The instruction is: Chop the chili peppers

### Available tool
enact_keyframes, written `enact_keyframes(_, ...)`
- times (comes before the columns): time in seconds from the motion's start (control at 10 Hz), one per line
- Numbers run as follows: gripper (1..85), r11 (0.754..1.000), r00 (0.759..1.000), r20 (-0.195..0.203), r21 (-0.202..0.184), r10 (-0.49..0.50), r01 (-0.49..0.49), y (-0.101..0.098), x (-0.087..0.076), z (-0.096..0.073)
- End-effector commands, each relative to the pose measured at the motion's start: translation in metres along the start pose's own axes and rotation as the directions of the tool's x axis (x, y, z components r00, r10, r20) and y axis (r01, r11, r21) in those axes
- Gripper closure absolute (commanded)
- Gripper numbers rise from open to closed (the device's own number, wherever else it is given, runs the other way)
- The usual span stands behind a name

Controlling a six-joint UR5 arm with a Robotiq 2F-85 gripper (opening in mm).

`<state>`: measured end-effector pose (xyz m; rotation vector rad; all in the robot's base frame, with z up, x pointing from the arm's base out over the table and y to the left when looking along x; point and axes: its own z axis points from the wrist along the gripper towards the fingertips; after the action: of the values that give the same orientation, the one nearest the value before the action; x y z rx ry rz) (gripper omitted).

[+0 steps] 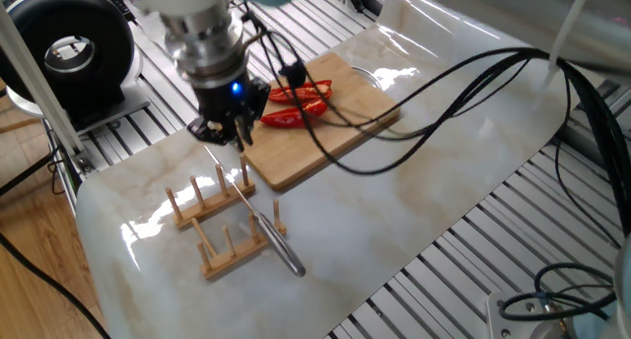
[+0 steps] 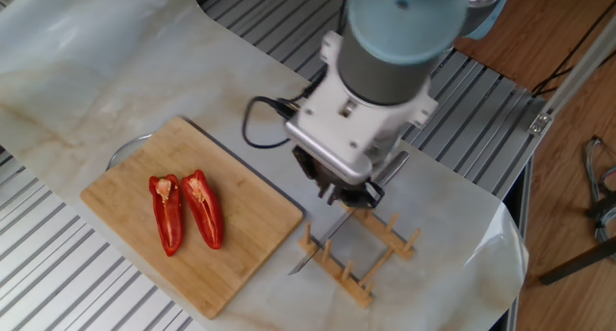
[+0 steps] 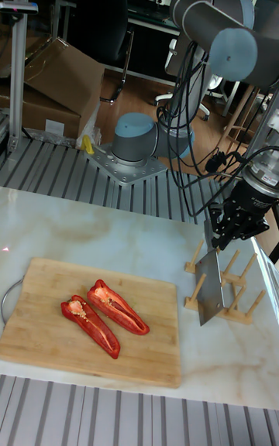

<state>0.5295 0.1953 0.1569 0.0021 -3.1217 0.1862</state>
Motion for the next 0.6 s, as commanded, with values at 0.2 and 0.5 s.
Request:
enact_keyframes(0.2, 63.7, 0.997, 0.997, 0.017, -0.026, 0.069, -0.068, 0.027, 0.012, 0.027)
enact_keyframes(0.5, 59.0, 0.998, 0.998, 0.033, -0.027, 0.057, -0.056, 0.028, 0.006, 0.031)
